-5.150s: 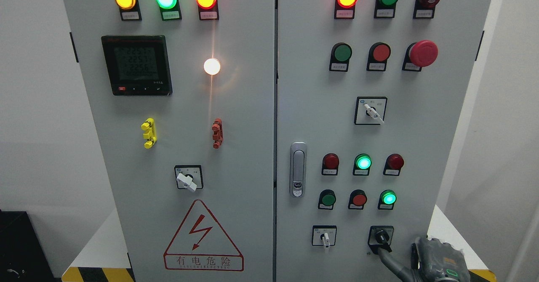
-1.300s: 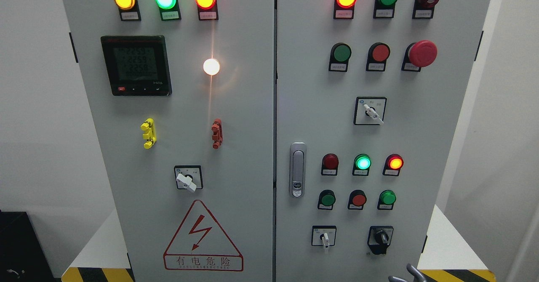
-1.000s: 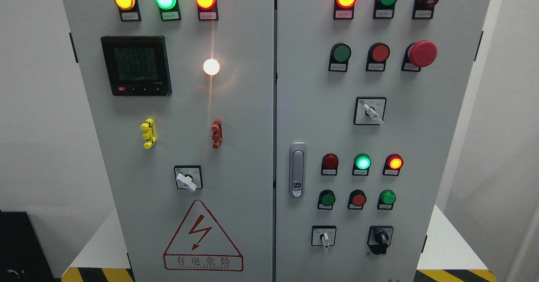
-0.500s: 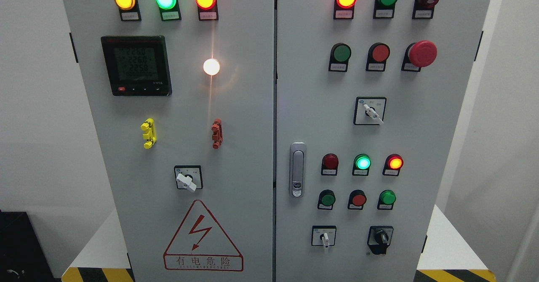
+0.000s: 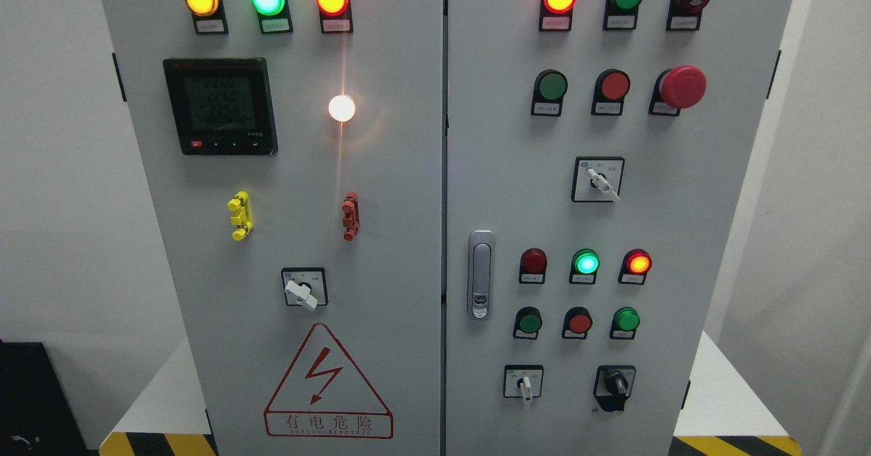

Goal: Flip black knob to close circuit

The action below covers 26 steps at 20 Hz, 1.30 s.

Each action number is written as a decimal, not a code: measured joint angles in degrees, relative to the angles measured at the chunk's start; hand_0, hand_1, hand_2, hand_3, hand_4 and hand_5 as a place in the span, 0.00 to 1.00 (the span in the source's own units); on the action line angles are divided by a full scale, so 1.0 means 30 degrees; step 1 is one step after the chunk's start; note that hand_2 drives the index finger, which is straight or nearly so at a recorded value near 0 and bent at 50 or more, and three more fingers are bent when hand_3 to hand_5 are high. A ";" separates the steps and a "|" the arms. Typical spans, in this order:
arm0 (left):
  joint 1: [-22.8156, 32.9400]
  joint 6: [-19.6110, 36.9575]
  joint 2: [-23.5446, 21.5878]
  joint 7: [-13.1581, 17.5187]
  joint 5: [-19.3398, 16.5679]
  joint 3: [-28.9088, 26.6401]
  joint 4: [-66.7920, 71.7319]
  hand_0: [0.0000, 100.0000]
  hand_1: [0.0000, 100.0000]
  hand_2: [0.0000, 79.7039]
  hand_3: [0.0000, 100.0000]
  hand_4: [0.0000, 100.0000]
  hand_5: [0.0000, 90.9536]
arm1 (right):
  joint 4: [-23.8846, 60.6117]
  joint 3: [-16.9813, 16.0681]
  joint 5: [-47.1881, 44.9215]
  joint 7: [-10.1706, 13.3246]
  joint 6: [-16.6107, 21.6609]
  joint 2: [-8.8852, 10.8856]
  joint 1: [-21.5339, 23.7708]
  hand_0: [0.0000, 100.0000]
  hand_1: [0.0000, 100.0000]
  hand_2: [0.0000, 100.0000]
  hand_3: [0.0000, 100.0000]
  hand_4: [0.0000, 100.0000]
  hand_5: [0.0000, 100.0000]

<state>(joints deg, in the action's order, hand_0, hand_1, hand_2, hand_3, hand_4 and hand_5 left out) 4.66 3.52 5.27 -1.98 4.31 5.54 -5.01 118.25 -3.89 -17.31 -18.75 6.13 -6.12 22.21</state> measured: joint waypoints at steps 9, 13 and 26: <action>0.0000 -0.0001 0.0000 0.0000 0.0000 0.0000 0.0000 0.12 0.56 0.00 0.00 0.00 0.00 | -0.0385 -0.0081 -0.0025 0.0004 0.0315 0.0008 0.0000 0.00 0.00 0.00 0.00 0.00 0.00; 0.0000 -0.0001 0.0000 0.0000 0.0000 0.0000 0.0000 0.12 0.56 0.00 0.00 0.00 0.00 | -0.0590 -0.0121 -0.0029 0.0124 0.0317 0.0011 -0.0015 0.00 0.00 0.00 0.00 0.00 0.00; 0.0000 0.0000 0.0000 0.0000 0.0000 0.0000 0.0000 0.12 0.56 0.00 0.00 0.00 0.00 | -0.0966 -0.0248 -0.0063 0.0174 0.0340 0.0017 -0.0036 0.00 0.00 0.00 0.00 0.00 0.00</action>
<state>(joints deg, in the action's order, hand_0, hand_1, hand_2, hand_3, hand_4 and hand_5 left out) 4.66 3.52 5.27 -1.98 4.31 5.54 -5.01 115.35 -4.64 -17.49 -18.23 7.15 -6.07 22.11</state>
